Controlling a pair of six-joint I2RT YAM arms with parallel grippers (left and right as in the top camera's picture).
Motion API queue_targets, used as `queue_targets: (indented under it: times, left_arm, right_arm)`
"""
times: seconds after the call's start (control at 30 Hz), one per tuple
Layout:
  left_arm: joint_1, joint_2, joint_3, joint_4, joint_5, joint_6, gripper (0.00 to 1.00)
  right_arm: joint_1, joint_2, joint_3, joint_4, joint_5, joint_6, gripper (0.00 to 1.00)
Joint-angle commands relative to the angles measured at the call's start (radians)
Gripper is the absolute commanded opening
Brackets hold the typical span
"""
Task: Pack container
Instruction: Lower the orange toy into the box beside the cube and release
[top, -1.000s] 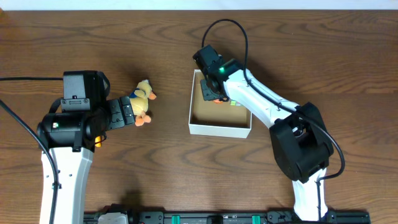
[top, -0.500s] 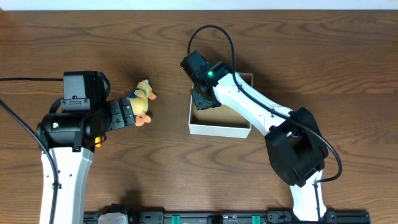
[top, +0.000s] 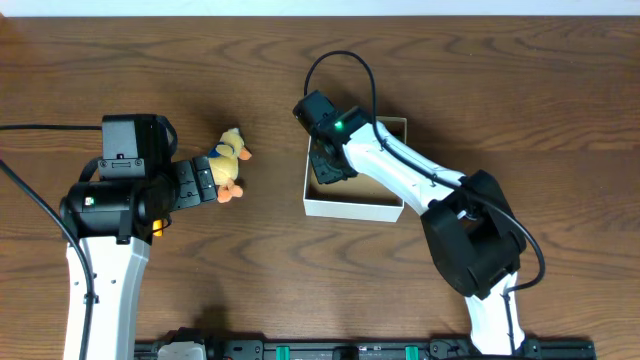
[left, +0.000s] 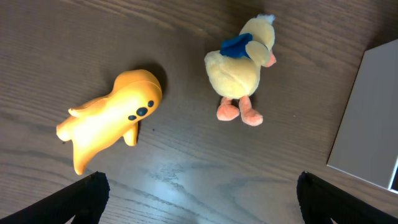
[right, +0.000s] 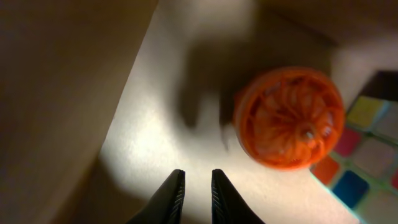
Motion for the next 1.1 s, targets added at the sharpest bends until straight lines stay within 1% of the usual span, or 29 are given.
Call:
queue_targets:
  times: [0.0,0.13,0.3,0.57,0.8,0.97,1.07]
  left_arm:
    - [0.005,0.006,0.018,-0.003,-0.004,0.005,0.98]
    - [0.005,0.006,0.018,-0.003,-0.004,0.005,0.98]
    - [0.005,0.006,0.018,-0.004,-0.004,0.005,0.98]
    - [0.005,0.006,0.018,-0.004,-0.004,0.005,0.98]
    - [0.005,0.006,0.018,-0.007,-0.004,0.005,0.98]
    - [0.005,0.006,0.018,-0.007,-0.004,0.005,0.98]
    - [0.005,0.006,0.018,-0.008,-0.004,0.005,0.98]
  right_arm:
    - [-0.01,0.035,-0.011,0.025,-0.003,0.008,0.18]
    - [-0.014,0.063,-0.011,0.053,-0.003,0.003,0.18]
    - [-0.029,0.07,-0.011,0.053,0.032,0.015,0.19]
    - [-0.076,0.07,-0.011,0.058,0.034,0.026,0.19]
    - [-0.098,0.069,-0.01,0.06,0.035,0.01,0.22]
    - [-0.089,0.069,-0.01,0.057,0.098,0.006,0.23]
    - [-0.088,0.069,-0.005,0.056,0.126,0.006,0.25]
